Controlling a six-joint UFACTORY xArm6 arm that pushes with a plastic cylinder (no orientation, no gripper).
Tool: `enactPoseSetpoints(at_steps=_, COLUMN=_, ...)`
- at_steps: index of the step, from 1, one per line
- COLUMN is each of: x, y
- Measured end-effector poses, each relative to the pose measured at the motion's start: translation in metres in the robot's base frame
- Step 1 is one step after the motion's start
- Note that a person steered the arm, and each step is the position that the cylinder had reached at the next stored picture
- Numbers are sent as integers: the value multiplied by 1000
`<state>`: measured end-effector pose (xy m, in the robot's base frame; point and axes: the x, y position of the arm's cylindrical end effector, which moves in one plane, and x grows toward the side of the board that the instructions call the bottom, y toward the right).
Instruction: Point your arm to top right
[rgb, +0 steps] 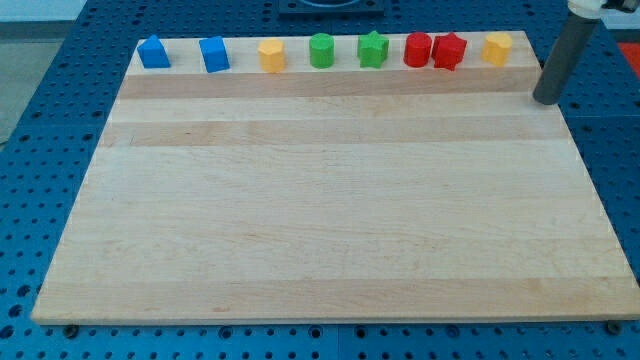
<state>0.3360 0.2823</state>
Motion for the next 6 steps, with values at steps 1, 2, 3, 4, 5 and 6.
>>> enactPoseSetpoints(at_steps=1, x=-3, y=3)
enactPoseSetpoints(at_steps=2, x=-32, y=37)
enactPoseSetpoints(at_steps=3, x=-70, y=47)
enactPoseSetpoints(at_steps=4, x=-114, y=43)
enactPoseSetpoints(at_steps=5, x=-134, y=15)
enactPoseSetpoints(at_steps=6, x=-107, y=-22)
